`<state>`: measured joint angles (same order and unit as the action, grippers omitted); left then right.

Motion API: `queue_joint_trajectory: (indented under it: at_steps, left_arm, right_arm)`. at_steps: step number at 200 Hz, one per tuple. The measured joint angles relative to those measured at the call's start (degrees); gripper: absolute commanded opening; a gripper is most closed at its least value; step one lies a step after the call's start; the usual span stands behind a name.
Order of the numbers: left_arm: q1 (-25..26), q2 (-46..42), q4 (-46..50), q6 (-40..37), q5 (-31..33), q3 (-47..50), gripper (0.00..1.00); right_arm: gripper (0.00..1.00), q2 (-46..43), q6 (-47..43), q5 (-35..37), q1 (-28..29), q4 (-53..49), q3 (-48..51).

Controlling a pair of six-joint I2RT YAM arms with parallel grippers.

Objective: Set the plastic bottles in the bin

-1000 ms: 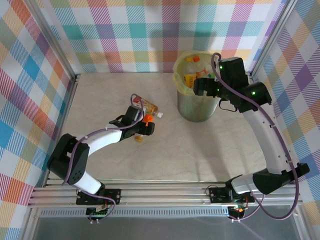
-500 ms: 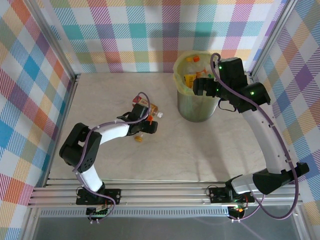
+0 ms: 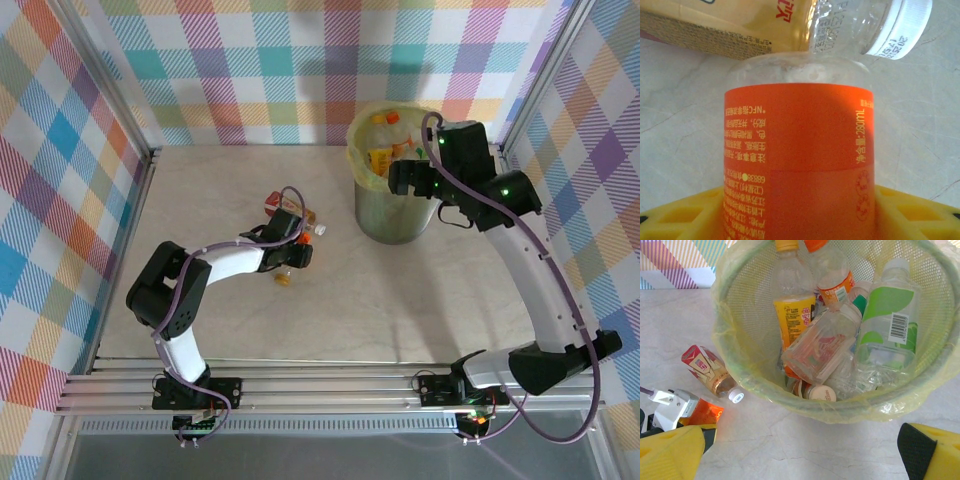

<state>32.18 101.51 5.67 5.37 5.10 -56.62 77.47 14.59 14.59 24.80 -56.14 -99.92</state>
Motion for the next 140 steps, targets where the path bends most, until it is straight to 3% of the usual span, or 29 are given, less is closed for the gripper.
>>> queue_joint_trajectory:
  at_steps: [25,67,112,140]
  left_arm:
    - [0.4,-1.1,-0.2,0.7,0.2,1.1,0.47]
    - [1.3,-6.5,1.3,1.5,0.7,3.7,0.41]
    - [2.1,-20.4,5.3,2.8,1.5,3.7,0.40]
    - [2.7,-27.1,9.4,3.0,1.3,-2.0,0.40]
  right_arm:
    - [1.00,-1.2,0.0,0.5,0.0,0.5,1.0]
    - [1.00,-3.8,1.0,1.3,0.0,2.1,5.0]
    - [1.00,-8.3,3.5,4.0,0.0,3.5,10.1]
    - [1.00,-11.8,5.1,6.5,0.0,3.5,12.7]
